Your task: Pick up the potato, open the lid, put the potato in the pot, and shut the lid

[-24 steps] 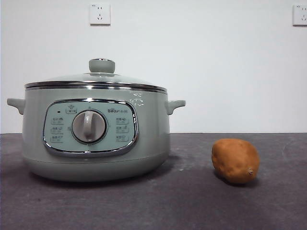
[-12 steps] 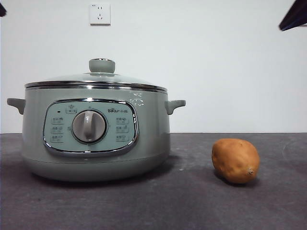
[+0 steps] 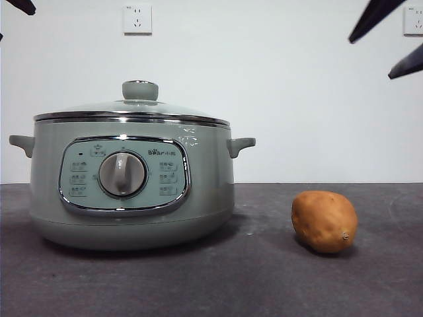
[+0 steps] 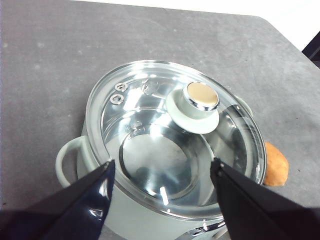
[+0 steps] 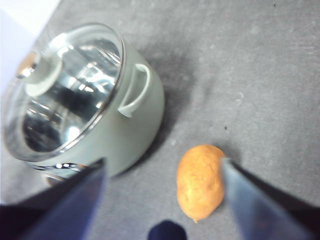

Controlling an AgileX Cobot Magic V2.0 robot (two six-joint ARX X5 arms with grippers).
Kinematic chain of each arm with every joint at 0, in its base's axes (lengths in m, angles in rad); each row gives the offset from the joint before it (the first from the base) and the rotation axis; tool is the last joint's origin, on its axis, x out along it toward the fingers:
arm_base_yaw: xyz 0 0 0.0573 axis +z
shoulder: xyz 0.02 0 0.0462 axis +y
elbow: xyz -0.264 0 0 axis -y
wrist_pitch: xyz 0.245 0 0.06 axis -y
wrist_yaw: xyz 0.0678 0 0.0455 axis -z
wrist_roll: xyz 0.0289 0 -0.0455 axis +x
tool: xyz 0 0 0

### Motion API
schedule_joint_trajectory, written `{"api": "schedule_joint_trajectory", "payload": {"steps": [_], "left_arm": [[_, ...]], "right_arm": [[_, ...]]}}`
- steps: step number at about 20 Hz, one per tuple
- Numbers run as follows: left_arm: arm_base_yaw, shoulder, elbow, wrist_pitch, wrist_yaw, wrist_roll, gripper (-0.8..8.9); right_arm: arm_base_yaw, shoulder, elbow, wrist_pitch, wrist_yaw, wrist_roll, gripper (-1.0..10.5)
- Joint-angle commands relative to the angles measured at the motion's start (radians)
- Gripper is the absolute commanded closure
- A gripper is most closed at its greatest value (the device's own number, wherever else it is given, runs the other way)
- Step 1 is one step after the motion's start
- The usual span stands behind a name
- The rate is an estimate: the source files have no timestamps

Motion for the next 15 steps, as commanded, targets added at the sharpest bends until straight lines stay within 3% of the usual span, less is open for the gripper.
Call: {"api": "schedule_joint_trajectory", "payload": {"steps": [1, 9, 15], "left_arm": [[0.002, -0.001, 0.005, 0.009, -0.001, 0.011, 4.85], [0.002, -0.001, 0.005, 0.007, -0.001, 0.001, 4.86], [0.002, -0.001, 0.005, 0.005, -0.002, 0.001, 4.85]], "right_arm": [[0.07, 0.034, 0.009, 0.004, 0.108, 0.008, 4.1], [0.306, 0.32, 0.089, -0.042, 0.403, 0.059, 4.1], [0.327, 0.538, 0.094, -0.028, 0.458, 0.06, 4.1]]}}
